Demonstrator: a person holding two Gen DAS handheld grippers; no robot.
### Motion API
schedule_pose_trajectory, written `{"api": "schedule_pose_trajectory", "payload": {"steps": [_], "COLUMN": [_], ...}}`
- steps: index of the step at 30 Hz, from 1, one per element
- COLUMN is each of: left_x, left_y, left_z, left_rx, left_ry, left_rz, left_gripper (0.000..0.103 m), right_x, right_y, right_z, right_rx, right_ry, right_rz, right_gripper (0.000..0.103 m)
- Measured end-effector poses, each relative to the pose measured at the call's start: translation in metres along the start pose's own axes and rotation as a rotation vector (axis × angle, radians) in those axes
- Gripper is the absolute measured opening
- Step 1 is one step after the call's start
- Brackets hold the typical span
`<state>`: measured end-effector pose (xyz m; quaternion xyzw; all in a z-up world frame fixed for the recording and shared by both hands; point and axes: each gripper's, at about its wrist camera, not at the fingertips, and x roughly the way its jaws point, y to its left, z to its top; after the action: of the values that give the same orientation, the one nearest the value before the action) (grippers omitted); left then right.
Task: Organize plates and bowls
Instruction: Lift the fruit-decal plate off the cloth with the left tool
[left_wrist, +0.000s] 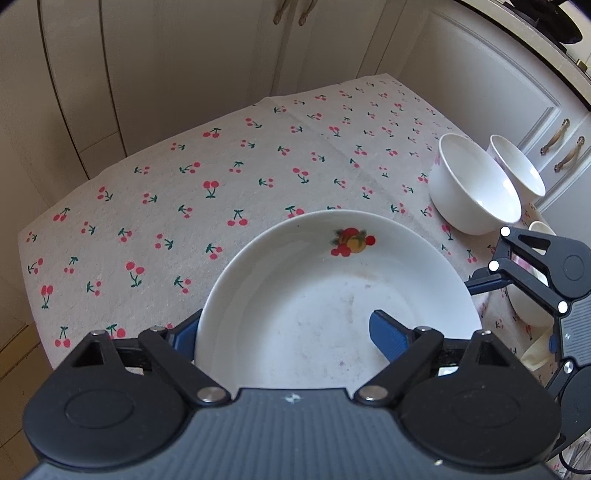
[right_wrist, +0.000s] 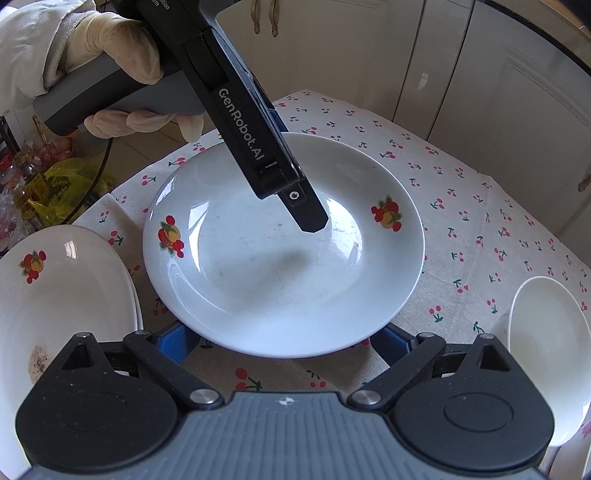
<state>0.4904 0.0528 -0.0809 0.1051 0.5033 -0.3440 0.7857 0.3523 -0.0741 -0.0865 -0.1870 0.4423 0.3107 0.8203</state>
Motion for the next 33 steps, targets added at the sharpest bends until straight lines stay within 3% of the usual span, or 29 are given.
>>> {"api": "schedule_pose_trajectory", "payload": {"steps": [33], "left_x": [-0.032], "left_y": [-0.008], "left_z": [-0.007], "left_rx": [-0.007], "left_ry": [-0.047], "left_rz": [0.004], "left_gripper": [0.089], "right_x": [-0.025], "right_y": [0.005], "right_z": [-0.001], "right_rx": [-0.010], "right_ry": [-0.047], "right_rz": [-0.051], "right_gripper": [0.100]}}
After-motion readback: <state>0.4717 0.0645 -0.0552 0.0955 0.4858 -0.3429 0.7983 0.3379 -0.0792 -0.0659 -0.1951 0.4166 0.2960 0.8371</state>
